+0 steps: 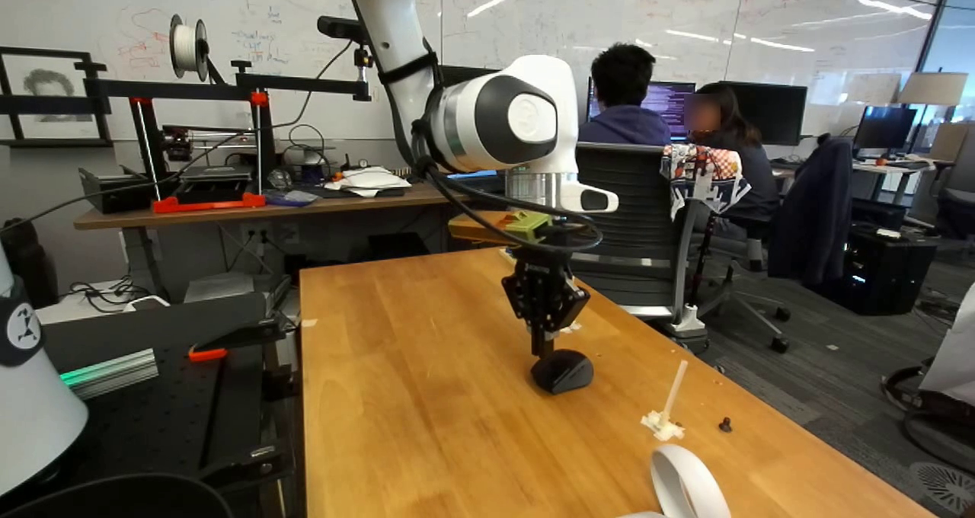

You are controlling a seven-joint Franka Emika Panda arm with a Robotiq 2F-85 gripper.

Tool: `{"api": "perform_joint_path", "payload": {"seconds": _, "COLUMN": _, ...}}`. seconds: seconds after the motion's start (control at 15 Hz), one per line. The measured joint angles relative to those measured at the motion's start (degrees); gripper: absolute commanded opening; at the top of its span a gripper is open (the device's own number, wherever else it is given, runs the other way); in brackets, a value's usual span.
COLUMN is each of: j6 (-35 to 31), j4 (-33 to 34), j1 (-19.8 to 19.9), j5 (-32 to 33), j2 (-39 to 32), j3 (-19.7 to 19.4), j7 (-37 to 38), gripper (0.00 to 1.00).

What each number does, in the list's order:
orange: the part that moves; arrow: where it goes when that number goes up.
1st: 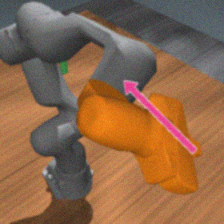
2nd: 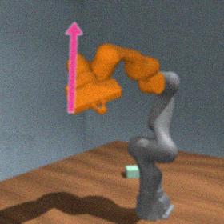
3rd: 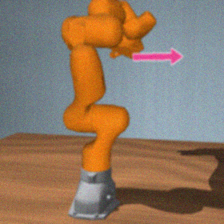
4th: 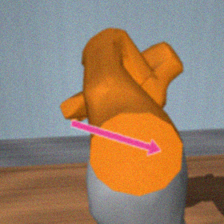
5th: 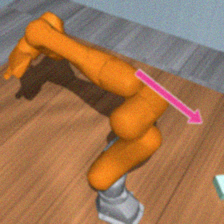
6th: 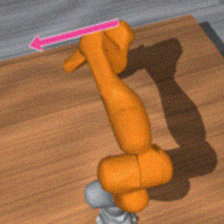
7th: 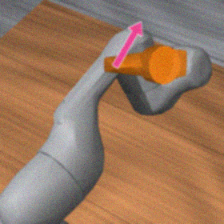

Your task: Press on the right of the mouse

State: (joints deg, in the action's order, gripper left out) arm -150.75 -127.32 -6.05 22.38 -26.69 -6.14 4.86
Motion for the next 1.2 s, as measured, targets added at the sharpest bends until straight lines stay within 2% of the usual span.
{"api": "perform_joint_path", "payload": {"seconds": 0.53, "j6": -8.2, "j4": 1.7, "j1": -7.9, "j5": 9.0, "j2": -4.0, "j3": -7.0, "j7": 11.0, "gripper": 0.12}}
{"api": "perform_joint_path", "payload": {"seconds": 1.2, "j6": -15.0, "j4": 1.7, "j1": -16.4, "j5": 10.1, "j2": -9.1, "j3": -14.2, "j7": 17.1, "gripper": 0.12}}
